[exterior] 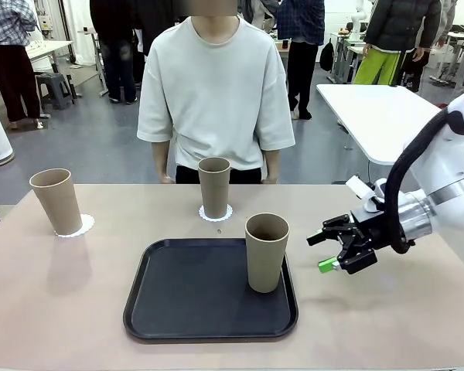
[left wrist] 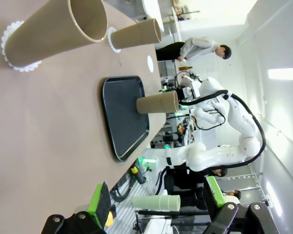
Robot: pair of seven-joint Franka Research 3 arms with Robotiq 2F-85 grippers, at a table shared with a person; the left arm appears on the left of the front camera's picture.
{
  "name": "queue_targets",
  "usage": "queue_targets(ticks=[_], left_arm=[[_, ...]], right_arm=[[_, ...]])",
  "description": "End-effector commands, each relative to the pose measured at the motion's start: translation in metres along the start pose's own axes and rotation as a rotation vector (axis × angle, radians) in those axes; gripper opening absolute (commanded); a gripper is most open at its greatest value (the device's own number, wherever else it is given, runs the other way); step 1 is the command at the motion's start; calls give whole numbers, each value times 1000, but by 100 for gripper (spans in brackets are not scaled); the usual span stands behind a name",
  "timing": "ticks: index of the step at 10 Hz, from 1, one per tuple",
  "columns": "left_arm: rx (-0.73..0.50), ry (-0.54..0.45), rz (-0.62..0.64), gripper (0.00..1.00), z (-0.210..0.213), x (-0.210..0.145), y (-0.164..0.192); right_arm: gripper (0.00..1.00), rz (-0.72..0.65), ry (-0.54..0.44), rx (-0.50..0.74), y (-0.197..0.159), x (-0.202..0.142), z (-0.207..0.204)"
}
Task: Place coasters on the table and set cups on them.
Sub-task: Take one Reusable plastic cup from the Flat Tray and place it on a coaster set by the human.
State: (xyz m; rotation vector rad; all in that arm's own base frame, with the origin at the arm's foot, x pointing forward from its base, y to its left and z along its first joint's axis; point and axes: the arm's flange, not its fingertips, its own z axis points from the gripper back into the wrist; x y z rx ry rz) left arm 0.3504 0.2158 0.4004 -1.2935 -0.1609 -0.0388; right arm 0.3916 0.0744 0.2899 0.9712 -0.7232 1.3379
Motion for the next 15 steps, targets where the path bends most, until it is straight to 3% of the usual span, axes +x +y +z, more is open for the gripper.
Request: queue_targets(ticks=[1,10,15], left_arm=[[1,-16,8,100,1,2,-2],[1,-16,8,100,1,2,-2],[1,-16,8,100,1,2,-2]], right_arm=[[100,49,0,-62,-7,-2,-9],[100,30,20,-36,-5,4,-8],[100,112,-76,-29,0,-1,-21]])
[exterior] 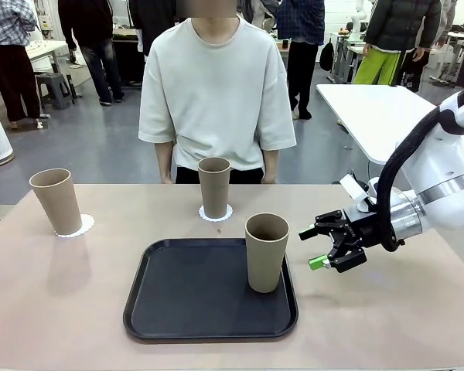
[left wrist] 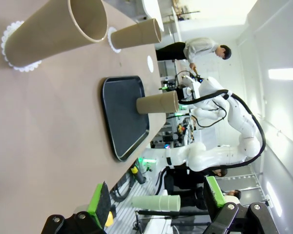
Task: Place coasters on the table and set cups on them.
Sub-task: Take one Reusable plastic cup from the Flat Tray and place it on a coaster set by the human.
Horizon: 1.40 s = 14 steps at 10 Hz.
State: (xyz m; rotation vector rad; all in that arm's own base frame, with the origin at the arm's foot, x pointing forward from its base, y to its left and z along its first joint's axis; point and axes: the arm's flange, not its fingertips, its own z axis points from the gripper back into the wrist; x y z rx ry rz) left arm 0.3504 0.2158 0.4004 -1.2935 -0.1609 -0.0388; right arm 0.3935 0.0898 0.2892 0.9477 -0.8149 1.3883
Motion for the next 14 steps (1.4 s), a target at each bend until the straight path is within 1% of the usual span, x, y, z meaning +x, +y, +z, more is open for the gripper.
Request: queue_targets(ticks=[1,3,4,7,10,14], left_arm=[[1,-16,8,100,1,2,-2],[1,-16,8,100,1,2,-2],[1,-16,8,100,1,2,-2],[1,-16,8,100,1,2,-2],[1,-16,8,100,1,2,-2],[1,-16,8,100,1,2,-2]], right_arm=[[100,27,-71,10,4,-8,-13],[100,43,-82,36,7,-10,-23],[100,77,-125,82,9,-9,-27],[100,155,-172,107,8,-9,-36],[100,179,-204,105,4,-13,-44],[100,166,-206,103,-6,-14,-61]])
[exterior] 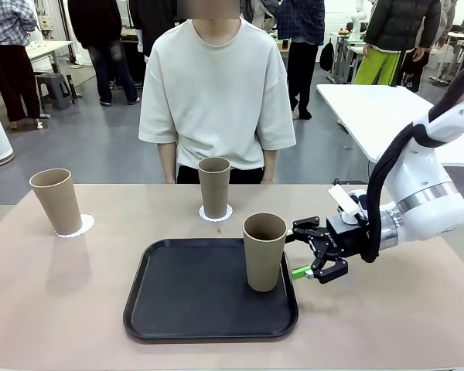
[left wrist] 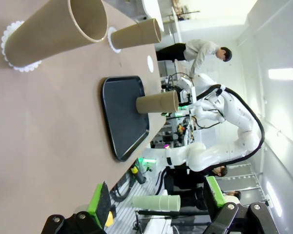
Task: Place coasters on the table and set cups on them.
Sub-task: Take one Reusable plastic cup from the Flat Tray and place it on a coaster set by the human.
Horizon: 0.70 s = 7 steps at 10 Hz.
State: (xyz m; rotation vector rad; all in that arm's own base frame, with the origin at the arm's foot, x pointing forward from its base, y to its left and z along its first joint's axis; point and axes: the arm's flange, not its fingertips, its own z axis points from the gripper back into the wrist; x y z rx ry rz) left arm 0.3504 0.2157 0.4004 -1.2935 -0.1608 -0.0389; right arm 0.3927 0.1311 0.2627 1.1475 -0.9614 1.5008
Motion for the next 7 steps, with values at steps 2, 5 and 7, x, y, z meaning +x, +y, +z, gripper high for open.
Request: queue_targets(ticks=[2,5,7], left_arm=[[1,-16,8,100,1,2,-2],[1,-16,8,100,1,2,-2],[1,-16,8,100,1,2,-2]], right_arm=[[100,17,-14,-1,-7,-12,-19],[100,-3,-7,-18,-14,-17,-24],[100,-15,-9,-31,-18,-21,-24]])
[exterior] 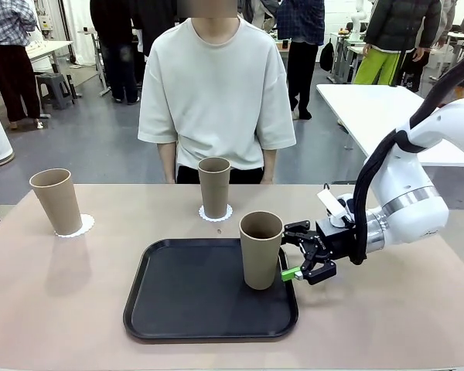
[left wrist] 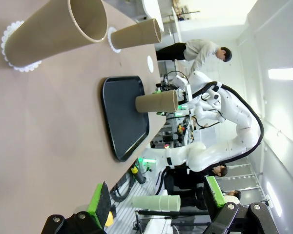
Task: Place coasters on the table and set cups on them.
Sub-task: Take one Reusable plastic cup from the Flat Tray and place it on a coaster set by the human.
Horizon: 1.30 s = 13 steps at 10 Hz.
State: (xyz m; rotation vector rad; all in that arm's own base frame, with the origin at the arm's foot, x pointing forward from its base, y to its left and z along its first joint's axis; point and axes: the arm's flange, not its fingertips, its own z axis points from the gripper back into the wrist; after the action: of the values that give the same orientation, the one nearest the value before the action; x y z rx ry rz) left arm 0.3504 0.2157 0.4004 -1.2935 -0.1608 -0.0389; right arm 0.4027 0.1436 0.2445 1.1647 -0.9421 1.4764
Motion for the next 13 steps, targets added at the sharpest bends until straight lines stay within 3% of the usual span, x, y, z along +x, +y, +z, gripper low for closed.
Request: queue_targets(ticks=[1,13], left_arm=[[1,-16,8,100,1,2,-2],[1,-16,8,100,1,2,-2]], right_arm=[[100,12,-4,-40,-8,-6,-9],[100,-35,-19,-73,-29,-17,-50]])
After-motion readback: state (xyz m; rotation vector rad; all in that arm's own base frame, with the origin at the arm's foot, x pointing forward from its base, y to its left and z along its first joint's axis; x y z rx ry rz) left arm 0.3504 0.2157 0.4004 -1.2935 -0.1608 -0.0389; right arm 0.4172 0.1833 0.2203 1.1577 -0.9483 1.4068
